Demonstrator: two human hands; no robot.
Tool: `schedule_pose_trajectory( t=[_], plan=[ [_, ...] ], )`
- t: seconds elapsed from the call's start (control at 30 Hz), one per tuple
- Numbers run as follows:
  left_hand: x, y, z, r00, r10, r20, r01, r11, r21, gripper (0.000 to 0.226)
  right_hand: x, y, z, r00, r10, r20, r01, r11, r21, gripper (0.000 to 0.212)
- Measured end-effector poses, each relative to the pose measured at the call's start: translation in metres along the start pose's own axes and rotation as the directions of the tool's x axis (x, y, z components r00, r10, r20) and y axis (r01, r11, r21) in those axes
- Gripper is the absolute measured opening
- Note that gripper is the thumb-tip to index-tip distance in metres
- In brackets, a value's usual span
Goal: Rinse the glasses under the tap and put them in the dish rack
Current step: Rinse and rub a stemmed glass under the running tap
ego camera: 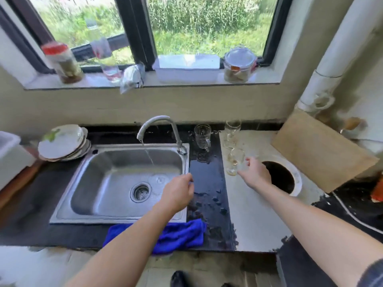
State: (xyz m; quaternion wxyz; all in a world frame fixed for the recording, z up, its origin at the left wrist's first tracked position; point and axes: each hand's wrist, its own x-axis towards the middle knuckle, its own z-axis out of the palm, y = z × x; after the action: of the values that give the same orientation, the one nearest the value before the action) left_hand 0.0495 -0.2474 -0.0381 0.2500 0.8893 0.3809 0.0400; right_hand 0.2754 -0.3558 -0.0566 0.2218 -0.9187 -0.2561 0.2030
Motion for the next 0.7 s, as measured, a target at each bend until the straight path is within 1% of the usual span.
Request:
schedule_pose_trajectory(
  t=[0.1, 0.17, 0.23, 0.33, 0.43, 0.57, 0.7],
  plan=[
    [0.020, -0.022, -0.003, 0.999, -0.029, 0.015, 0.029, 1.000, 0.001, 0.023, 0.035, -0.019, 0.010, 0.999, 0.027, -0.042, -0.029, 0.999, -0.046, 0.074],
    [0.034, -0.038, -0.004, 0.999, -0.042, 0.033, 0.042, 0.999, 0.011, 0.023, 0.053, -0.028, 0.018, 0.997, 0.067, -0.037, -0.069, 0.996, -0.058, 0.085],
    [0.050, -0.055, -0.007, 0.998, -0.035, 0.048, 0.035, 0.999, -0.007, 0.021, 0.066, -0.036, 0.027, 0.995, 0.094, -0.024, -0.096, 0.991, -0.092, 0.088],
    [0.075, -0.077, -0.012, 0.995, -0.027, 0.096, 0.028, 1.000, -0.012, 0.021, 0.077, -0.044, 0.039, 0.992, 0.116, -0.042, -0.121, 0.980, -0.161, 0.075],
    [0.096, -0.095, -0.015, 0.991, -0.029, 0.127, 0.031, 0.999, -0.014, 0.024, 0.077, -0.054, 0.043, 0.990, 0.120, -0.073, -0.131, 0.976, -0.172, 0.063],
    [0.110, -0.114, -0.016, 0.984, -0.036, 0.173, 0.046, 0.998, -0.050, 0.023, 0.065, -0.083, 0.047, 0.998, 0.047, -0.040, -0.050, 0.995, -0.090, 0.060],
    [0.116, -0.138, -0.013, 0.977, -0.123, 0.174, 0.140, 0.986, -0.086, 0.025, 0.059, -0.130, 0.058, 0.996, -0.080, 0.029, 0.078, 0.994, 0.075, 0.060]
  ],
)
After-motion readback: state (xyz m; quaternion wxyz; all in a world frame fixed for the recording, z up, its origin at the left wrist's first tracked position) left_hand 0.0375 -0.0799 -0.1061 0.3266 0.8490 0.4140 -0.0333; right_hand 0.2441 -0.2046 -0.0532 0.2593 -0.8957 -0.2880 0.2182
